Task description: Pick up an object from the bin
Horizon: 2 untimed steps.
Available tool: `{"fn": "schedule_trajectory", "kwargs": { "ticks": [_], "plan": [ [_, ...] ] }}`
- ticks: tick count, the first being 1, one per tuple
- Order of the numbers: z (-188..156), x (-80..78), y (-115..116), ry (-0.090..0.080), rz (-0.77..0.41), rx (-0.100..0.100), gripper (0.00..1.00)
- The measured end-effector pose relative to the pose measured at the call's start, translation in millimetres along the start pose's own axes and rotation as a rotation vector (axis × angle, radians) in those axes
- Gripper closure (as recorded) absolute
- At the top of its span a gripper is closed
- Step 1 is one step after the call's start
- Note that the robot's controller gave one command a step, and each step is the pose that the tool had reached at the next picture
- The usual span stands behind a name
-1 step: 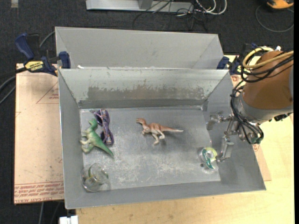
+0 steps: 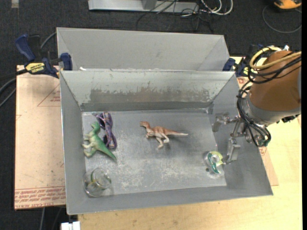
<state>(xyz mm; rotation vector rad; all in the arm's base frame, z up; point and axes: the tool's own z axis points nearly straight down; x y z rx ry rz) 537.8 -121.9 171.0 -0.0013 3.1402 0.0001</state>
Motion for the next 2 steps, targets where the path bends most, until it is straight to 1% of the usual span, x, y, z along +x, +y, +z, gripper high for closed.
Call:
{"fn": "schedule_trajectory", "kwargs": {
  "ticks": [1, 2],
  "plan": [
    [77, 2.9, -23, 0.002, -0.233, -0.002, 0.00],
    [41, -0.8, -23, -0.001, -0.568, -0.001, 0.00]
  ]
}}
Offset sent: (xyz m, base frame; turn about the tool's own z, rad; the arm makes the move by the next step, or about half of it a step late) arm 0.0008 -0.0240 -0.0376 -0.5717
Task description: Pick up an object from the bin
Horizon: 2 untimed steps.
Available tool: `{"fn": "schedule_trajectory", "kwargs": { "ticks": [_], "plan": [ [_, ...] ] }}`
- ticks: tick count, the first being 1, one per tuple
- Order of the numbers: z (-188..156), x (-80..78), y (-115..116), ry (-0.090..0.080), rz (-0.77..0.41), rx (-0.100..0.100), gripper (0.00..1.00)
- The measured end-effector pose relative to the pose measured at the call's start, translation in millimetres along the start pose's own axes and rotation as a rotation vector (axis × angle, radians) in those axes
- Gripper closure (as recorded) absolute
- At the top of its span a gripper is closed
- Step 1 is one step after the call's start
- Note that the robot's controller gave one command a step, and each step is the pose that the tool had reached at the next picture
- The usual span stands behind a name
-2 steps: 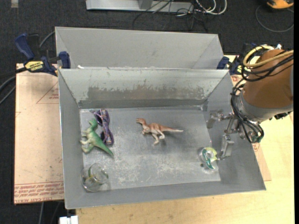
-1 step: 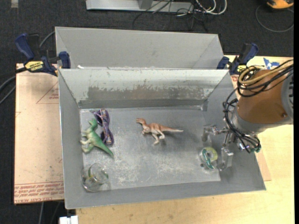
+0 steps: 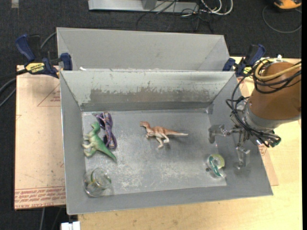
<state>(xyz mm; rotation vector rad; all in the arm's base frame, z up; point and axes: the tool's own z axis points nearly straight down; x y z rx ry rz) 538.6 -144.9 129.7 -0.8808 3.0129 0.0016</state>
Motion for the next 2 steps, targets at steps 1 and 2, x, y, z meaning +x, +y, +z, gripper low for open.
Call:
{"fn": "schedule_trajectory", "kwargs": {
  "ticks": [1, 2],
  "plan": [
    [32, 14.1, 3, 0.004, 0.341, -0.004, 0.00],
    [53, 3.5, 12, -0.004, -0.285, -0.015, 0.00]
  ]
}}
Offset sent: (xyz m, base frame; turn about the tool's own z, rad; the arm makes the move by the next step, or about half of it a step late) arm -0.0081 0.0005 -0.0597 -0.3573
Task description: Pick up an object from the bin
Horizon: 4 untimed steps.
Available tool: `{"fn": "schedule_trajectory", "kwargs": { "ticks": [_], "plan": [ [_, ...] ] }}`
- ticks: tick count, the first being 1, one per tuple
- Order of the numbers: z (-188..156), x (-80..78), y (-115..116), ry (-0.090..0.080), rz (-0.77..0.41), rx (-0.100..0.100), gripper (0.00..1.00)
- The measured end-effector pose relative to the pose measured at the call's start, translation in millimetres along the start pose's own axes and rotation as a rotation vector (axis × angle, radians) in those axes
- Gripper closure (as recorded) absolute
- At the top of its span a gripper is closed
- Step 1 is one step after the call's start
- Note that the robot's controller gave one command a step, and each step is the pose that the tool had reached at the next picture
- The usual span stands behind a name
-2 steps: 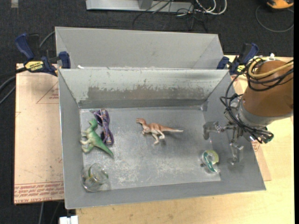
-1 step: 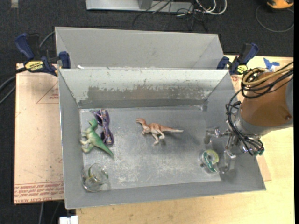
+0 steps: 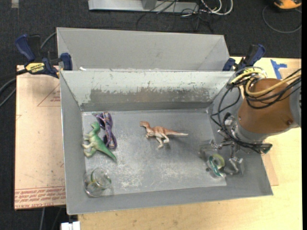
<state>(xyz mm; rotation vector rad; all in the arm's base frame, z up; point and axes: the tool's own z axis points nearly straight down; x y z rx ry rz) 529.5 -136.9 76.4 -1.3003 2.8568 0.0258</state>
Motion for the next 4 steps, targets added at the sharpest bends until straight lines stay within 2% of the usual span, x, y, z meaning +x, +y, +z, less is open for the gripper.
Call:
{"fn": "schedule_trajectory", "kwargs": {
  "ticks": [1, 3, 4],
  "plan": [
    [2, 4.8, -7, -0.008, 0.532, 0.005, 1.00],
    [0, 5.7, -6, -0.008, 0.545, 0.004, 1.00],
    [-18, 7.4, -4, 0.000, 0.544, 0.000, 1.00]
  ]
}}
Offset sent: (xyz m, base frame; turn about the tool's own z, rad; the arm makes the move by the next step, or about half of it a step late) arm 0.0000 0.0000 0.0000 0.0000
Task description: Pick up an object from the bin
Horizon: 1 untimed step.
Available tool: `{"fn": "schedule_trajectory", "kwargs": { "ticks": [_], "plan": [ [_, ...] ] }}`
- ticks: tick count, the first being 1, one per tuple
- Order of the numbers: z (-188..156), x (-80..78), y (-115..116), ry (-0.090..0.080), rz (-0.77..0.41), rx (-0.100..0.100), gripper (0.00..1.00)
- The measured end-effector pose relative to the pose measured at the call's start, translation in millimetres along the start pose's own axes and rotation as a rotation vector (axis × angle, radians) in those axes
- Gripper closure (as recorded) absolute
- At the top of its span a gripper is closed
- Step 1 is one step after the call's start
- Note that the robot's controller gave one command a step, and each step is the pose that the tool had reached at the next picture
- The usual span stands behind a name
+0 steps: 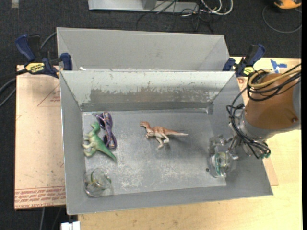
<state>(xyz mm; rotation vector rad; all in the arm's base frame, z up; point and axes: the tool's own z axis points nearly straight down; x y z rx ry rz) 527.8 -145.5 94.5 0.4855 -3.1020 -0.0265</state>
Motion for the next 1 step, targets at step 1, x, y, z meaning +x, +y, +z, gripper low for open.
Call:
{"fn": "schedule_trajectory", "kwargs": {
  "ticks": [1],
  "plan": [
    [-17.6, -1.2, -1.8, -0.006, 0.001, 0.005, 1.00]
  ]
}}
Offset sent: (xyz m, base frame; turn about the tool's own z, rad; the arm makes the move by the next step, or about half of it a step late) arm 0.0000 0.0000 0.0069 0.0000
